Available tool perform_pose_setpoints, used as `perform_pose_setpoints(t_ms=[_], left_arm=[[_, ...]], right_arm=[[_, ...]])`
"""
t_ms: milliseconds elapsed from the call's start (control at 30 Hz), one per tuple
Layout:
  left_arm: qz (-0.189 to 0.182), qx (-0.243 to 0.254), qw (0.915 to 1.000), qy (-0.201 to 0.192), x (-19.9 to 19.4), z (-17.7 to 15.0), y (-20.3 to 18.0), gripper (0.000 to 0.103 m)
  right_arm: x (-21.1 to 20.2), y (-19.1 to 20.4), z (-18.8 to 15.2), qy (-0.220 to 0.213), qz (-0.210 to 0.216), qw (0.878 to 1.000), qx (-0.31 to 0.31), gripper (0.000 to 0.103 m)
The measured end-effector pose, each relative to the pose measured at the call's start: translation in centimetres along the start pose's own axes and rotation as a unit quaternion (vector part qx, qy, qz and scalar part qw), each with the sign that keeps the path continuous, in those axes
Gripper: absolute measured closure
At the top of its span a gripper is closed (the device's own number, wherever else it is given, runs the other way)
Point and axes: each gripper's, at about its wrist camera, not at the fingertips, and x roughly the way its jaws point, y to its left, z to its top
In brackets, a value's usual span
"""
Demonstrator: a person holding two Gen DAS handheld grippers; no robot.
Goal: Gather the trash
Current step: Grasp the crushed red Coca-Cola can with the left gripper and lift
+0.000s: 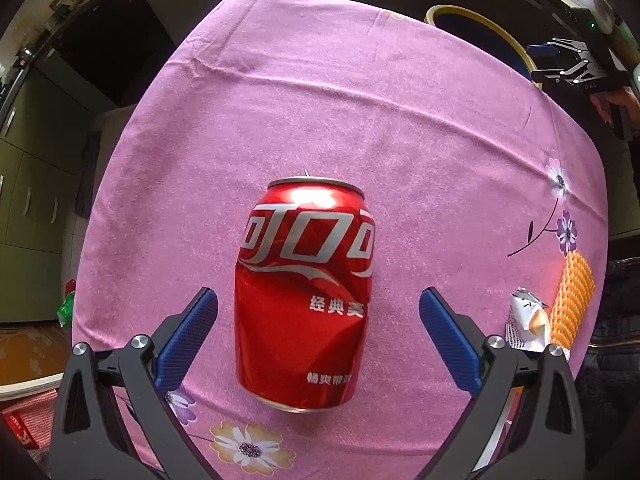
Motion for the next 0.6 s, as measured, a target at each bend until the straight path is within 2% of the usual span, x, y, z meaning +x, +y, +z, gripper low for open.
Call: perform_pose_setpoints(t_ms=[67,167,433,467,567,600], left_arm=[[-0.014,-0.001,0.9999,0.007,0.5,0.4,0.6,0.007],[-0.009,-0.007,0.9997,0.023,1.5,0.8,1.4,0.007],[-0.032,0.001,0.9985,0.045,3.6,0.4,2.1,0.008],[-0.032,0.002,0.9984,0.046,3.7,0.4,2.1,0.009],[-0.031,0.000,0.9982,0.051,4.3,0.3,2.2,0.025],[-0.025,0.000,0.9985,0.048,4.3,0.2,2.2,0.026]], right_arm=[[0.2,-0.2,0.1,0.001,0.000,1.000,0.002,0.013],[0.4,-0.2,0.2,0.002,0.001,1.000,0.003,0.013],[1.2,0.0,0.3,0.009,0.009,1.000,0.002,0.012],[1.2,0.0,0.3,0.009,0.009,1.000,0.002,0.012],[1.2,0.1,0.3,0.008,0.008,1.000,0.002,0.012],[1.2,0.1,0.3,0.007,0.010,1.000,0.002,0.012]])
